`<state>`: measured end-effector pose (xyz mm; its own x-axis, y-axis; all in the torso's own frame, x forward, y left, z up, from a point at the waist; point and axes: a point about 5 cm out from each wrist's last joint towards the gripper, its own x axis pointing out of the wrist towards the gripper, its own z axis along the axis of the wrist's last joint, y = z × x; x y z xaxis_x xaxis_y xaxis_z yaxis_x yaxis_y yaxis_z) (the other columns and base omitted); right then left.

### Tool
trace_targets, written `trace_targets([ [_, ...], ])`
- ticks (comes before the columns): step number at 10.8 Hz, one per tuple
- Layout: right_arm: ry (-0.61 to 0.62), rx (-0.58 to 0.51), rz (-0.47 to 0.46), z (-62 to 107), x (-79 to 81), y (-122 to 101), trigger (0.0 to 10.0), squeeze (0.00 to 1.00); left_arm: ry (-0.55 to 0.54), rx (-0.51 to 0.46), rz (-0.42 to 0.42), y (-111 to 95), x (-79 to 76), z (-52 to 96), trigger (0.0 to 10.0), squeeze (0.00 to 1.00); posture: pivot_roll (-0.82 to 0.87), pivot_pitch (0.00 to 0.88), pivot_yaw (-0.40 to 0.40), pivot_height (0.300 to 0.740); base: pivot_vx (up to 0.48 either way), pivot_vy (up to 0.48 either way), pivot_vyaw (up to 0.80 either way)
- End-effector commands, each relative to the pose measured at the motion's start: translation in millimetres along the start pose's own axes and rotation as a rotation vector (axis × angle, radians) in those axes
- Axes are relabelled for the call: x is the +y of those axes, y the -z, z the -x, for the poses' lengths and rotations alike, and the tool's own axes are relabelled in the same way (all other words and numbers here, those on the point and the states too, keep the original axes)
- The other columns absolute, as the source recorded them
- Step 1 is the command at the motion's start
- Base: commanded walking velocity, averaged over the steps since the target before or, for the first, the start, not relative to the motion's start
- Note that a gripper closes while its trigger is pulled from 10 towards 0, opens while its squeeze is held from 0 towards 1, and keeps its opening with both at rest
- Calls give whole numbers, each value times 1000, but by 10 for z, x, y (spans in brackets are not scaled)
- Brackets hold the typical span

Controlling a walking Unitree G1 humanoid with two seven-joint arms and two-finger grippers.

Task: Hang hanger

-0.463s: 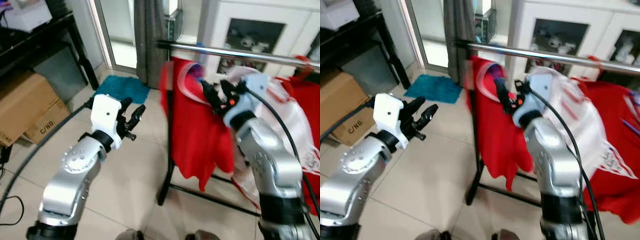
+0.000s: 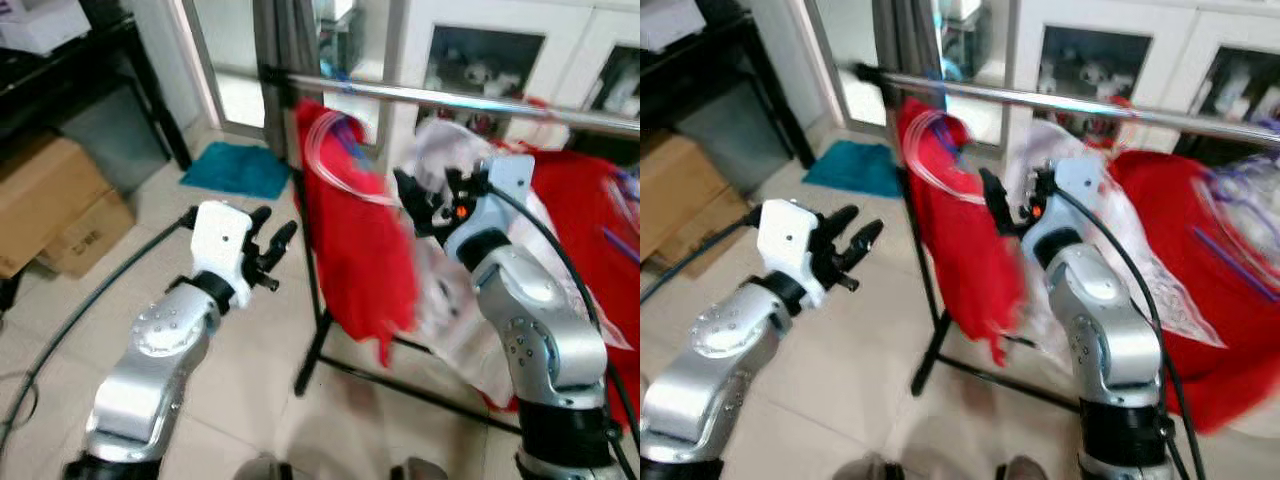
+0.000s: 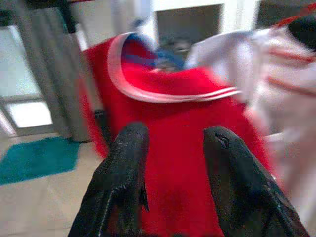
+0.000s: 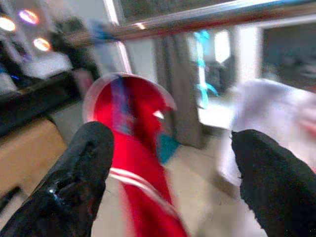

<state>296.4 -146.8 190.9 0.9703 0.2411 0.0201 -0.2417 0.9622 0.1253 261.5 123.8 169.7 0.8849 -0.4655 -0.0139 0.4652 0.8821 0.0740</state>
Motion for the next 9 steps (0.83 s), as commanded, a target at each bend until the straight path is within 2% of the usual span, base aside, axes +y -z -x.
trace_targets([
  [1,11,-18,11,7,7,-51,10000,325,-19,2,-25,-26,48,-4,10000,0,-82,74,97,740,0,0,0],
  [3,31,-11,29,21,-10,-46,10000,67,4,-17,-27,-36,38,-24,10000,0,-92,60,100,740,0,0,0],
  [4,37,0,44,23,-19,-34,10000,24,19,-18,-35,-36,26,-32,10000,0,-92,57,100,740,0,0,0],
  [6,45,12,41,12,-36,-26,10000,0,3,-22,-16,-38,43,-39,10000,0,-92,53,96,740,276,0,-787],
  [9,53,1,66,8,-52,-43,10000,0,-6,-21,-9,-22,60,-27,10000,0,-93,46,89,740,309,0,0],
])
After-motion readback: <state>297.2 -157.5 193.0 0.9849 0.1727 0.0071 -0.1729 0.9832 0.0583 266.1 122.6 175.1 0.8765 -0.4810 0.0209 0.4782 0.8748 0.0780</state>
